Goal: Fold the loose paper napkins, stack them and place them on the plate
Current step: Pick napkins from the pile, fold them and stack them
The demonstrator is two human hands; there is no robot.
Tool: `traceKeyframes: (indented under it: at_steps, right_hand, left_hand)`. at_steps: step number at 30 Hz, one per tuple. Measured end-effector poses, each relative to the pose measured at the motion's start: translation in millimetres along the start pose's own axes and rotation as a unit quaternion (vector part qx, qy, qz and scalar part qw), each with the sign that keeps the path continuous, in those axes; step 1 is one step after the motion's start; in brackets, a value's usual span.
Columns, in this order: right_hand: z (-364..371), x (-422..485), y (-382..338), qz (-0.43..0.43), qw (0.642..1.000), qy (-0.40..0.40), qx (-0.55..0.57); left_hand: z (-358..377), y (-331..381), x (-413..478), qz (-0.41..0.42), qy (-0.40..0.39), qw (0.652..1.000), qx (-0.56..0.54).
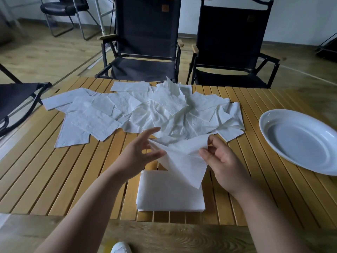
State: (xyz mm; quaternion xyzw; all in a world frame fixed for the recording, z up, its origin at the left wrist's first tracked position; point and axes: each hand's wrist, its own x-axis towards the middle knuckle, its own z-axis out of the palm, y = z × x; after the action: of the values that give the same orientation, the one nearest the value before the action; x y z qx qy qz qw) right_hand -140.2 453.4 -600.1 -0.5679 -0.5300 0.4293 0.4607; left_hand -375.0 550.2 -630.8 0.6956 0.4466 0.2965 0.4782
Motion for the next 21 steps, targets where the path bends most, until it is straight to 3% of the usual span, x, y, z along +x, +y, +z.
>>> traceKeyframes:
  at_steps: [9,16,21]
  right_hand:
    - [-4,7,13,0.028,0.993,0.114,-0.022]
    - [-6,5,15,0.013,0.994,0.090,-0.065]
    - [-4,4,13,-0.019,0.981,0.145,-0.129]
  left_hand:
    - [0,12,-2,0.003,0.028,0.999,-0.026]
    - [-3,13,-2,0.007,0.057,0.998,-0.006]
    - [-6,10,-3,0.009,0.067,0.997,0.048]
